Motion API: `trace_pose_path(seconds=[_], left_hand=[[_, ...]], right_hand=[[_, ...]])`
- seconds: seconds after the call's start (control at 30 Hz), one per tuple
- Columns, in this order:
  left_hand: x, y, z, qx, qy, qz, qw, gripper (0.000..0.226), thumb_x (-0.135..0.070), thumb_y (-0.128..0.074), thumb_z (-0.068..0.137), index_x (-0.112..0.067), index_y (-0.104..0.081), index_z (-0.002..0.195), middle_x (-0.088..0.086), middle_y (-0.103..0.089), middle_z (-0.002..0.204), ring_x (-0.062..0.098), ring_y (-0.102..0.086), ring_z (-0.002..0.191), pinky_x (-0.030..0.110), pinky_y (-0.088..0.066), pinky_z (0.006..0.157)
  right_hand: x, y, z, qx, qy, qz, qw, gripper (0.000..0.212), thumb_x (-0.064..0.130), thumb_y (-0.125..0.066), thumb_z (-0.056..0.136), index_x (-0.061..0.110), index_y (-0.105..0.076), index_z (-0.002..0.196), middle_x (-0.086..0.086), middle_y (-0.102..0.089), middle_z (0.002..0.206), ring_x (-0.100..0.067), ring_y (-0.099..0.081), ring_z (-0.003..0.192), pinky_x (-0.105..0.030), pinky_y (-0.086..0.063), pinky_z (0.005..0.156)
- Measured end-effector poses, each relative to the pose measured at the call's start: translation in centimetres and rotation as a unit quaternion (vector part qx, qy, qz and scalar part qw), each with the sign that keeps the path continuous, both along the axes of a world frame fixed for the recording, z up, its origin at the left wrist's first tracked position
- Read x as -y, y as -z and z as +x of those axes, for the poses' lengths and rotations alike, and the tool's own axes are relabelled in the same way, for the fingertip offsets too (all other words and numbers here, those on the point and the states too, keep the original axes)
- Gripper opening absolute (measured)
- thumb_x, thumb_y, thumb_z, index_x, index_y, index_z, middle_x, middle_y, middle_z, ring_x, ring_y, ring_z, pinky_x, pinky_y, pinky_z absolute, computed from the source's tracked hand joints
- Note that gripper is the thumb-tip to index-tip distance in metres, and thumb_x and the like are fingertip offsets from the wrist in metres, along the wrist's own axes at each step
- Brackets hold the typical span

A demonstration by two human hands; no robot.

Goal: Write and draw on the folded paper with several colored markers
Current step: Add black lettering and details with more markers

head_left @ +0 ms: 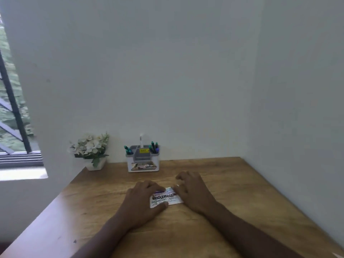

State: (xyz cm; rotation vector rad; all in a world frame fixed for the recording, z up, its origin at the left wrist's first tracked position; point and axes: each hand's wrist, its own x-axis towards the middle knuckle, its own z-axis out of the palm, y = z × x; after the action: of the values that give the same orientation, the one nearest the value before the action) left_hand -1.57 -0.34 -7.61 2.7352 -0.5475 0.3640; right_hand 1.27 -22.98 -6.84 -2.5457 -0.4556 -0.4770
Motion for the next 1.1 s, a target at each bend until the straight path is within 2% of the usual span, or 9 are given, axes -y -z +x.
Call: trace_pose_path(seconds=[0.23, 0.37, 0.47, 0.53, 0.63, 0.7, 0.77, 0.9, 1.1], left_hand=[[0.3, -0.7, -1.3, -0.007, -0.011, 0.000, 1.000, 0.080, -0.099, -0.025, 0.075, -0.051, -0.058, 0.130, -0.025, -0.054, 0.130, 0.005, -0.049, 0.123, 0.040, -0.047, 0.095], [0.2, -0.5, -1.3, -0.002, -0.011, -0.003, 1.000, 0.075, -0.098, -0.025, 0.077, -0.052, -0.059, 0.127, -0.026, -0.055, 0.127, 0.006, -0.051, 0.121, 0.043, -0.048, 0.096], [0.1, -0.3, -1.1, -0.004, -0.005, -0.024, 1.000, 0.068, -0.097, -0.024, 0.079, -0.056, -0.056, 0.122, -0.027, -0.055, 0.126, 0.004, -0.049, 0.122, 0.044, -0.047, 0.098], [0.0, -0.5, -0.9, -0.016, -0.008, -0.038, 0.999, 0.061, -0.093, -0.025, 0.083, -0.057, -0.054, 0.123, -0.023, -0.056, 0.129, 0.008, -0.050, 0.125, 0.047, -0.046, 0.101], [0.0, -0.3, -0.8, 0.022, -0.050, -0.023, 0.998, 0.058, -0.072, -0.034, 0.089, -0.045, -0.049, 0.138, -0.011, -0.056, 0.138, 0.020, -0.053, 0.129, 0.048, -0.046, 0.101], [0.0, -0.1, -0.7, 0.034, -0.104, 0.005, 0.994, 0.063, -0.066, -0.039, 0.094, -0.037, -0.040, 0.150, -0.004, -0.048, 0.151, 0.025, -0.045, 0.139, 0.050, -0.040, 0.108], [0.1, 0.5, -0.4, -0.013, -0.139, 0.033, 0.990, 0.070, -0.067, -0.039, 0.099, -0.032, -0.027, 0.159, 0.001, -0.031, 0.166, 0.026, -0.031, 0.150, 0.052, -0.028, 0.118], [-0.1, 1.5, 0.4, -0.079, -0.121, 0.061, 0.988, 0.074, -0.072, -0.023, 0.100, -0.033, -0.015, 0.164, 0.004, -0.007, 0.174, 0.024, -0.008, 0.160, 0.054, -0.013, 0.127], [-0.1, 1.5, -0.8, -0.059, -0.122, 0.028, 0.990, 0.075, -0.070, -0.017, 0.100, -0.032, -0.011, 0.164, 0.004, -0.003, 0.175, 0.025, -0.002, 0.161, 0.052, -0.010, 0.129]], right_hand=[[-0.5, -0.9, -2.4, -0.048, 0.006, -0.037, 0.998, 0.058, 0.063, -0.051, 0.097, 0.021, -0.056, 0.138, -0.004, -0.060, 0.140, -0.024, -0.052, 0.131, -0.040, -0.045, 0.106], [-0.9, -0.5, -2.5, -0.062, 0.006, -0.074, 0.995, 0.072, 0.065, -0.037, 0.101, 0.030, -0.022, 0.162, -0.006, -0.030, 0.169, -0.027, -0.029, 0.154, -0.049, -0.027, 0.124], [-1.0, 0.4, -2.1, -0.095, -0.009, -0.109, 0.989, 0.070, 0.064, -0.026, 0.104, 0.029, -0.015, 0.164, -0.004, -0.014, 0.174, -0.026, -0.014, 0.161, -0.052, -0.013, 0.128], [-1.0, 0.6, -1.5, -0.116, 0.004, -0.117, 0.986, 0.070, 0.063, -0.023, 0.105, 0.027, -0.014, 0.164, -0.005, -0.013, 0.174, -0.026, -0.011, 0.161, -0.054, -0.011, 0.128], [-1.5, 1.1, -0.6, -0.107, 0.022, -0.152, 0.982, 0.067, 0.061, -0.021, 0.106, 0.025, -0.019, 0.163, -0.011, -0.018, 0.173, -0.031, -0.015, 0.160, -0.058, -0.015, 0.126], [-1.7, 1.4, -0.1, -0.113, 0.017, -0.172, 0.978, 0.064, 0.059, -0.019, 0.106, 0.027, -0.020, 0.162, -0.010, -0.015, 0.173, -0.032, -0.013, 0.160, -0.059, -0.014, 0.126], [-1.4, 1.6, -0.2, -0.124, 0.014, -0.179, 0.976, 0.063, 0.057, -0.017, 0.107, 0.029, -0.017, 0.163, -0.007, -0.009, 0.175, -0.030, -0.007, 0.162, -0.057, -0.010, 0.128], [-1.2, 2.0, 0.2, -0.134, 0.028, -0.195, 0.971, 0.064, 0.057, -0.014, 0.107, 0.031, -0.008, 0.165, 0.000, -0.002, 0.175, -0.023, 0.000, 0.162, -0.052, -0.007, 0.130], [-1.0, 1.9, -0.5, -0.125, 0.053, -0.185, 0.973, 0.065, 0.059, -0.009, 0.106, 0.032, -0.006, 0.165, 0.002, 0.000, 0.175, -0.021, 0.003, 0.162, -0.049, -0.007, 0.131]])
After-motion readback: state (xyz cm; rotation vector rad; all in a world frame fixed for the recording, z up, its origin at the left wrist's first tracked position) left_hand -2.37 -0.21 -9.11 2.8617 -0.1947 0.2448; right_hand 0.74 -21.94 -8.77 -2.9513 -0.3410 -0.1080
